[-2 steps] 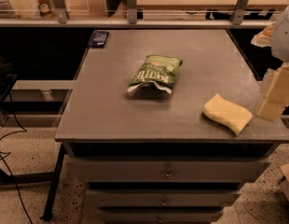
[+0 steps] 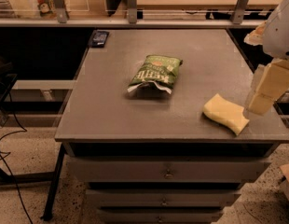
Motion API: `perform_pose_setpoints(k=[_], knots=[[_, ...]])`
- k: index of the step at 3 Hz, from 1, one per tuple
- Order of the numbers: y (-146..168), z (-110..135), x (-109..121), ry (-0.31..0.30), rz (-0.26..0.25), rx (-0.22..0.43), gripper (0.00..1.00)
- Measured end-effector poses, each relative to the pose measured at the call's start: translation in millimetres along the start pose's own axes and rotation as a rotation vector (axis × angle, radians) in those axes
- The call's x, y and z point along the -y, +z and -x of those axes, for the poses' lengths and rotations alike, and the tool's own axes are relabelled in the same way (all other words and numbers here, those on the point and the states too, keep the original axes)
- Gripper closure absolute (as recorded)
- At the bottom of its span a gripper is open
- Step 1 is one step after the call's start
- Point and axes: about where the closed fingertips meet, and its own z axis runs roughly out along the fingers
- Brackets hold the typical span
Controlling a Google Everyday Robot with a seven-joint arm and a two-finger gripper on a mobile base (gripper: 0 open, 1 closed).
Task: Move green jalapeno chip bag near rxbar blueberry
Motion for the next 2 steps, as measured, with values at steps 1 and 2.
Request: perform_pose_setpoints(k=[1, 2], knots=[[23, 16, 19, 0.027, 0.011, 0.082, 0.00], [52, 38, 43, 0.069, 0.012, 0.222, 0.00]])
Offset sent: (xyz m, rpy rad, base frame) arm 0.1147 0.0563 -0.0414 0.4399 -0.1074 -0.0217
